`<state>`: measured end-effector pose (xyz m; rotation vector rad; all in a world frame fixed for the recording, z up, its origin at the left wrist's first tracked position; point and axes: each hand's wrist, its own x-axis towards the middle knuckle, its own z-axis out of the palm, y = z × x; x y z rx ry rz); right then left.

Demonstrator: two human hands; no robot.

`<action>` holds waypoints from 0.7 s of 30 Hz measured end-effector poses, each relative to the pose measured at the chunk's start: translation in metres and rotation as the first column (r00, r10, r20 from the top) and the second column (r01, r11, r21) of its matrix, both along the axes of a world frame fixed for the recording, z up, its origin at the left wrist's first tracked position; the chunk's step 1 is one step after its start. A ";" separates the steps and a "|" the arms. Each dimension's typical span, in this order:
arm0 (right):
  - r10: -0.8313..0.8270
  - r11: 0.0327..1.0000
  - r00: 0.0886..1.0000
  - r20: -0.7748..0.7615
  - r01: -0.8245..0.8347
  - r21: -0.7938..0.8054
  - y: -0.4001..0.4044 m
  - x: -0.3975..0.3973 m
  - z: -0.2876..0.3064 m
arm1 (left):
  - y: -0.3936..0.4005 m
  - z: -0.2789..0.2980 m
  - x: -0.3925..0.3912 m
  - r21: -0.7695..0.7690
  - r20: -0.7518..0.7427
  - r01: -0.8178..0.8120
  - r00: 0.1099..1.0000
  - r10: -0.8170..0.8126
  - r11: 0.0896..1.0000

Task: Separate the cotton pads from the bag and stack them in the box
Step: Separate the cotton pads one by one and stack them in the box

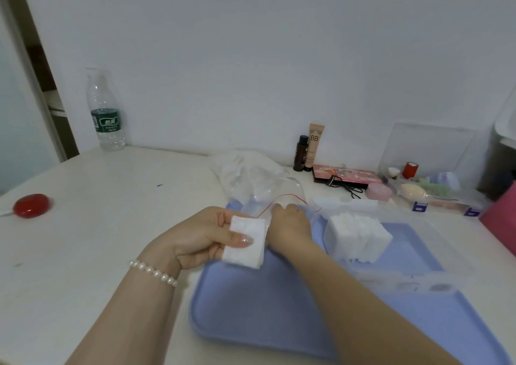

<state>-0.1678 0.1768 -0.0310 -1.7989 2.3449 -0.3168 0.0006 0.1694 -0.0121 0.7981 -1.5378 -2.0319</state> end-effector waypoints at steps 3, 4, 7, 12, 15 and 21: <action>0.034 0.992 0.994 0.104 -0.021 -0.122 -0.001 -0.001 0.001 | -0.002 -0.001 -0.001 0.004 -0.028 -0.025 0.999 0.025 1.000; 0.054 0.985 0.985 0.165 -0.026 -0.172 0.002 -0.001 0.002 | -0.001 -0.001 -0.001 0.000 -0.034 -0.022 0.999 0.022 1.000; 0.074 0.945 0.957 0.281 0.022 -0.325 0.012 -0.005 0.006 | 0.000 0.002 -0.001 -0.006 -0.059 -0.003 0.998 0.002 1.000; 0.152 0.872 0.818 0.555 0.154 -0.465 0.047 -0.005 0.028 | 0.002 0.004 0.001 0.010 -0.141 0.046 0.989 -0.044 0.999; 0.166 0.917 0.356 0.920 0.288 -0.277 0.072 -0.009 0.046 | 0.006 0.009 0.002 0.015 -0.208 0.041 0.977 -0.038 0.999; 0.017 0.973 -0.511 0.860 0.208 0.104 0.096 -0.040 0.071 | 0.013 0.008 -0.010 0.100 -0.281 -0.058 0.956 0.085 0.993</action>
